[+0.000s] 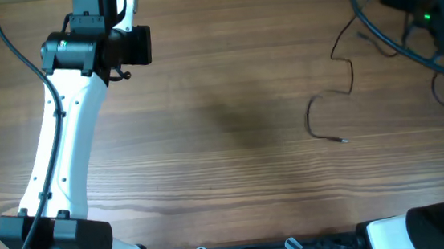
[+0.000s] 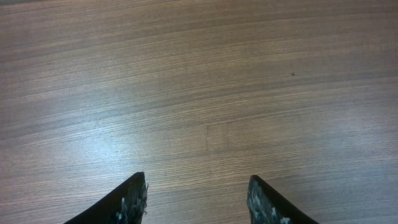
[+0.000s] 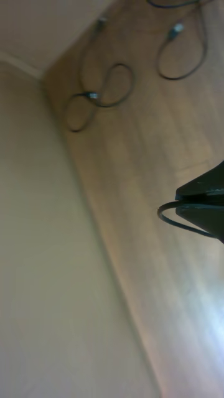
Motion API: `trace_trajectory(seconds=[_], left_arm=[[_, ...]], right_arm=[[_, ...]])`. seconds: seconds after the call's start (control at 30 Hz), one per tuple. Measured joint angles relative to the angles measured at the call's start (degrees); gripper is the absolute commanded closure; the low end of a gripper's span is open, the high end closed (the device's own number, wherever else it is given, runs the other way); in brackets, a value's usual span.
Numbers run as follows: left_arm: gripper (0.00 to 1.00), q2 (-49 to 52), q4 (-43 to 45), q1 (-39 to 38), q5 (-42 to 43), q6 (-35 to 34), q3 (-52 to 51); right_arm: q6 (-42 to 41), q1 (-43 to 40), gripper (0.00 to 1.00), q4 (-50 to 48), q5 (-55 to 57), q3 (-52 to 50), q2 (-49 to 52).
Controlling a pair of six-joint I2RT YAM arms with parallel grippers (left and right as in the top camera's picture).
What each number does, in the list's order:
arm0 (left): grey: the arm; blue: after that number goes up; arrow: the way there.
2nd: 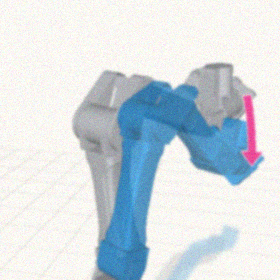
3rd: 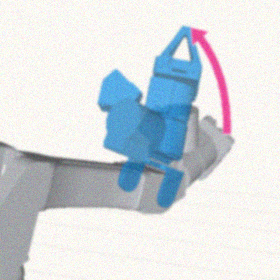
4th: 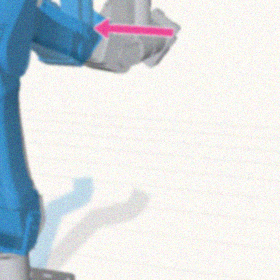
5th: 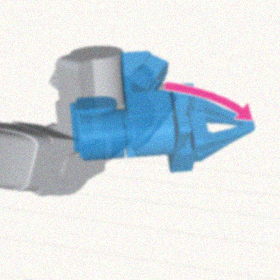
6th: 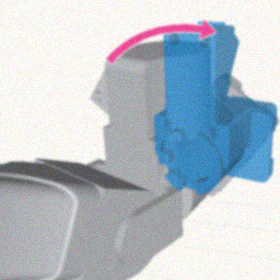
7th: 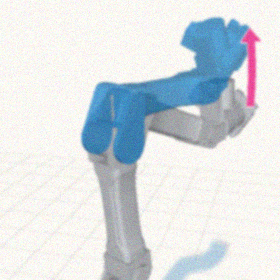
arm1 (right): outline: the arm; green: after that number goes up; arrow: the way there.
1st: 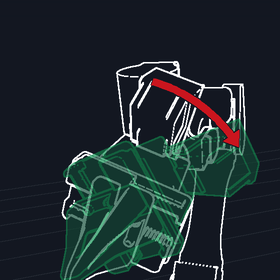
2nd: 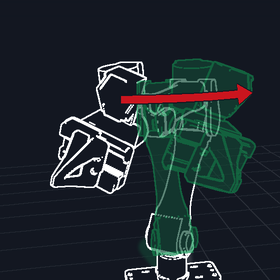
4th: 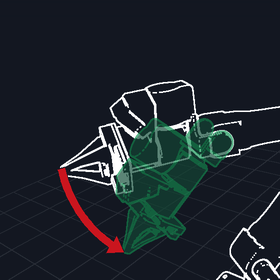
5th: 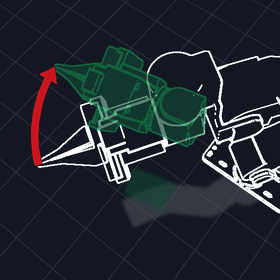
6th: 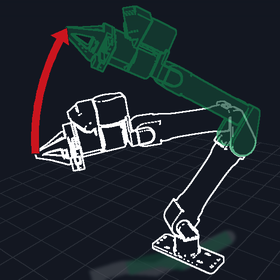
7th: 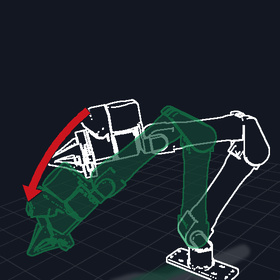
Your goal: Untangle cables
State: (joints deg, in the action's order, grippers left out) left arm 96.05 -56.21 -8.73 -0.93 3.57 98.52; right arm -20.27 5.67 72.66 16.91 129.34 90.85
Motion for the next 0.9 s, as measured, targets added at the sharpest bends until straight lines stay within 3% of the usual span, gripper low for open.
trace_trajectory(seconds=[0.27, 0.43, 0.6, 0.9], left_arm=[[0.46, 0.0, 0.0, 0.0, 0.0, 0.0, 0.0], [0.46, 0.0, 0.0, 0.0, 0.0, 0.0, 0.0], [0.45, 0.0, 0.4, 0.0, 0.0, 0.0, 0.0], [0.45, 0.0, 1.1, 0.0, 0.2, 0.0, 0.0]], right_arm=[[2.5, -0.5, 0.96, 3.8, -0.2, 10.8, -0.2], [3.3, -5.0, 0.96, 7.9, -0.3, 17.1, -0.1], [3.7, -12.9, 0.96, 10.3, 1.0, 19.3, -0.5], [3.4, -34.8, 0.96, 10.7, 1.8, 19.3, -0.4]])
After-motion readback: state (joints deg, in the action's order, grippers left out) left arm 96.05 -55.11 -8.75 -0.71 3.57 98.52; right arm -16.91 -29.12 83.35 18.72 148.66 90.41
